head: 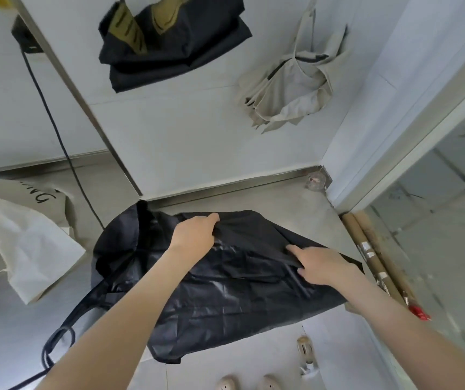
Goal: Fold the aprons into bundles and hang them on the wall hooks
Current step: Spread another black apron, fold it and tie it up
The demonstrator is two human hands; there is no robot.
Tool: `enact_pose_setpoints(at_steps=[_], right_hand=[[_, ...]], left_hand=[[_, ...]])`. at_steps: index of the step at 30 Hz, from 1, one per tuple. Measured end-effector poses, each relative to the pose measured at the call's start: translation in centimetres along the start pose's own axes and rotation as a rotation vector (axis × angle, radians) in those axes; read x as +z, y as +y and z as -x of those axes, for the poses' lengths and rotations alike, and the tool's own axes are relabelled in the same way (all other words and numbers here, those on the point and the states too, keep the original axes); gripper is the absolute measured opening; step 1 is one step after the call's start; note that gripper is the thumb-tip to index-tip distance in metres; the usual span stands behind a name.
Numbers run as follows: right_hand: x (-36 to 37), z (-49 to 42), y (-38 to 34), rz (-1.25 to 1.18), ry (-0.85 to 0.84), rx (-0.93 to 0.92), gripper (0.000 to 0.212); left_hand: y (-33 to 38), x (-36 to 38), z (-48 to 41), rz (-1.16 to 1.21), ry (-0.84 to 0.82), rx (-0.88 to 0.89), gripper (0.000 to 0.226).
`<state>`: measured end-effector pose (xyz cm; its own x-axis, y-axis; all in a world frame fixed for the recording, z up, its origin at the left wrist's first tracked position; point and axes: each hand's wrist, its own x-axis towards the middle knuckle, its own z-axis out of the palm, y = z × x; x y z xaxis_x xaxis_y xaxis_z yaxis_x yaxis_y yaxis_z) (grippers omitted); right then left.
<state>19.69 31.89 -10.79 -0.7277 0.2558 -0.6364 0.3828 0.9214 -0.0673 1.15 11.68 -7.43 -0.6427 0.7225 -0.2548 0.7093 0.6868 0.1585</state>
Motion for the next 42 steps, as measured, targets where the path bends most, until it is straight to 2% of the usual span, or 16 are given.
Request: enact_pose_setpoints(at_steps=[3, 5, 7, 10, 13, 16, 17, 20, 22, 24, 28, 30, 32, 34, 37, 42], right_hand=[[-1.6, 1.4, -2.3, -0.331, 0.150, -0.127, 0.107], [-3.8, 2.5, -5.3, -0.588, 0.283, -0.286, 0.110], [-5.2, 2.9, -7.3, -0.663, 0.306, -0.324, 0.090], [-6.5, 4.0, -8.0, -0.474, 0.344, -0.218, 0.027], [-7.3, 6.0, -7.4, -0.570, 0.494, -0.145, 0.022], [-8.8, 8.6, -7.3, -0.696, 0.689, -0.075, 0.023], [-9.2, 9.5, -7.5, -0.735, 0.742, -0.064, 0.022], [-10.4, 13.4, -9.2, -0.814, 0.765, -0.179, 0.024], [-10.4, 15.8, -11.4, -0.724, 0.677, -0.333, 0.023], [-9.5, 17.6, -14.0, -0.593, 0.597, -0.497, 0.018], [-8.7, 17.8, -15.5, -0.492, 0.234, -0.760, 0.018], [-9.0, 17.8, -14.8, -0.771, 0.049, -0.812, 0.022], [-9.3, 16.4, -13.3, -1.188, 0.098, -0.758, 0.060], [-9.4, 14.3, -11.6, -1.386, 0.281, -0.632, 0.076], [-9.5, 12.7, -11.7, -1.217, 0.265, -0.536, 0.080], [-9.2, 12.9, -17.9, -0.954, 0.011, -0.792, 0.067]], left_hand=[[1.1, -1.1, 0.9, 0.013, -0.029, 0.114, 0.053], [2.6, -2.3, 1.6, 0.090, -0.001, 0.216, 0.059], [3.6, -3.7, 2.0, 0.209, 0.031, 0.297, 0.057], [3.1, -5.8, 3.0, 0.203, 0.007, 0.372, 0.020], [0.6, -7.7, 4.2, -0.040, -0.078, 0.118, 0.036], [-1.8, -10.0, 6.0, -0.013, -0.146, -0.288, 0.045], [-2.5, -10.7, 6.6, 0.193, -0.238, -0.357, 0.050], [-2.3, -11.7, 8.5, 1.271, -0.540, -0.500, 0.080], [-1.9, -11.7, 8.8, 1.626, -0.502, -0.476, 0.100], [-0.9, -11.9, 9.6, 1.776, -0.427, -0.439, 0.090], [1.5, -12.7, 11.2, 1.269, -0.454, -0.311, 0.021], [1.4, -13.0, 12.0, 1.198, -0.411, -0.169, 0.008], [0.6, -13.7, 13.0, 1.212, -0.410, -0.001, 0.016], [-0.4, -14.9, 14.6, 1.207, -0.405, 0.068, 0.012], [-2.0, -16.3, 16.8, 1.112, -0.469, 0.117, 0.009], [-2.6, -18.0, 19.8, 1.060, -0.646, 0.257, 0.045]])
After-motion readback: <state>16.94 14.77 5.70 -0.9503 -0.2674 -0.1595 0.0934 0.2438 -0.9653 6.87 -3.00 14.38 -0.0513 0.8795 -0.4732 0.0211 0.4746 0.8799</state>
